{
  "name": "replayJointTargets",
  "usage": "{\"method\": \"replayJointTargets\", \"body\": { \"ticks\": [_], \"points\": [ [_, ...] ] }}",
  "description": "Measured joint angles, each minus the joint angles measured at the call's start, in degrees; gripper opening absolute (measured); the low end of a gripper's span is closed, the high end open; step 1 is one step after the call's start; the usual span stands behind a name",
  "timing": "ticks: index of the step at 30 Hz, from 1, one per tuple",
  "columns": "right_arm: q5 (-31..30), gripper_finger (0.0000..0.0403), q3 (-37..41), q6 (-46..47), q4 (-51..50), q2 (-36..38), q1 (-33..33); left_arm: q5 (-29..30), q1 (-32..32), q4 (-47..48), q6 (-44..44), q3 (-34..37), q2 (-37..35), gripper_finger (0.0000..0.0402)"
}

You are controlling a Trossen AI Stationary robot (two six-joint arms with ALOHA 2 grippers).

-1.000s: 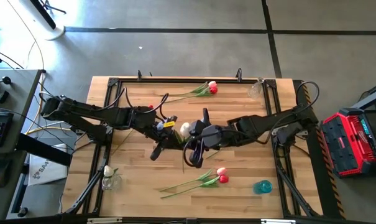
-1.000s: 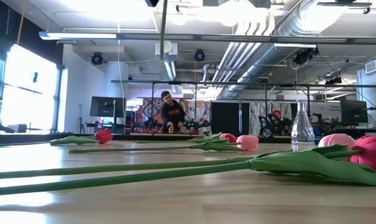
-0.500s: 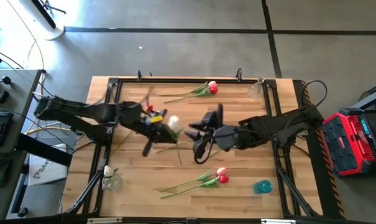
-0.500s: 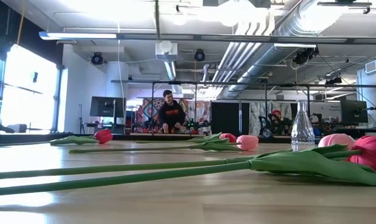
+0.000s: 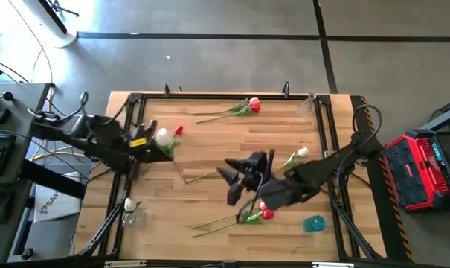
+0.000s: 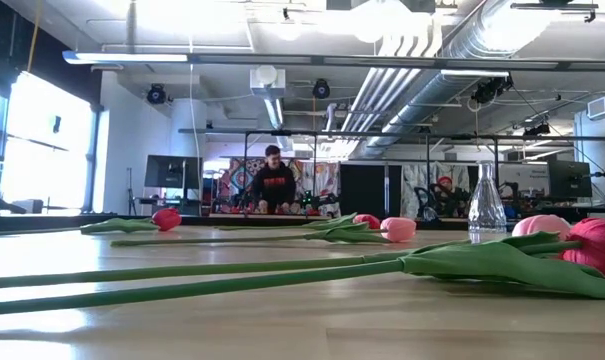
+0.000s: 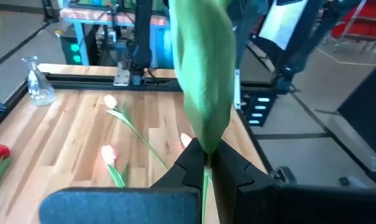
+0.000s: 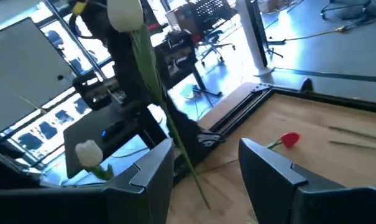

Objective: Sort flowers into vase by color
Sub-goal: Put the bottom white flower into the bottom transparent vase

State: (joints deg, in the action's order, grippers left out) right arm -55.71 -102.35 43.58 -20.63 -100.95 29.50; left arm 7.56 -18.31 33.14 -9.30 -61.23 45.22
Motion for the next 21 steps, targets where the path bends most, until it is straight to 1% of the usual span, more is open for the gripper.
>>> {"method": "replayJointTargets", "body": {
  "ticks": [4,7,9,14,18,21],
  "points": [
    [-0.4,0.0169,0.0,0.1,6.6,-3.4,0.7,4.4,-6.1,1.4,-1.5,0.0,-3.3,0.0],
    [-2.1,0.0169,0.0,-1.3,12.9,-4.7,1.8,7.7,-10.0,1.7,-1.1,0.0,-5.1,0.0],
    [-3.8,0.0169,0.0,-2.1,15.3,-5.3,2.5,8.7,-11.7,2.4,0.1,0.0,-5.9,0.0],
    [-9.2,0.0169,0.0,-1.6,17.5,-5.7,3.7,9.0,-14.0,3.7,1.8,0.0,-7.5,0.0],
    [-10.2,0.0169,0.0,-1.6,17.9,-5.6,3.9,6.9,-15.3,5.0,1.8,0.0,-9.7,0.0],
    [-10.2,0.0169,0.0,-0.9,18.0,-5.7,3.9,6.5,-16.3,7.3,1.2,0.0,-12.3,0.0]
  ]
}}
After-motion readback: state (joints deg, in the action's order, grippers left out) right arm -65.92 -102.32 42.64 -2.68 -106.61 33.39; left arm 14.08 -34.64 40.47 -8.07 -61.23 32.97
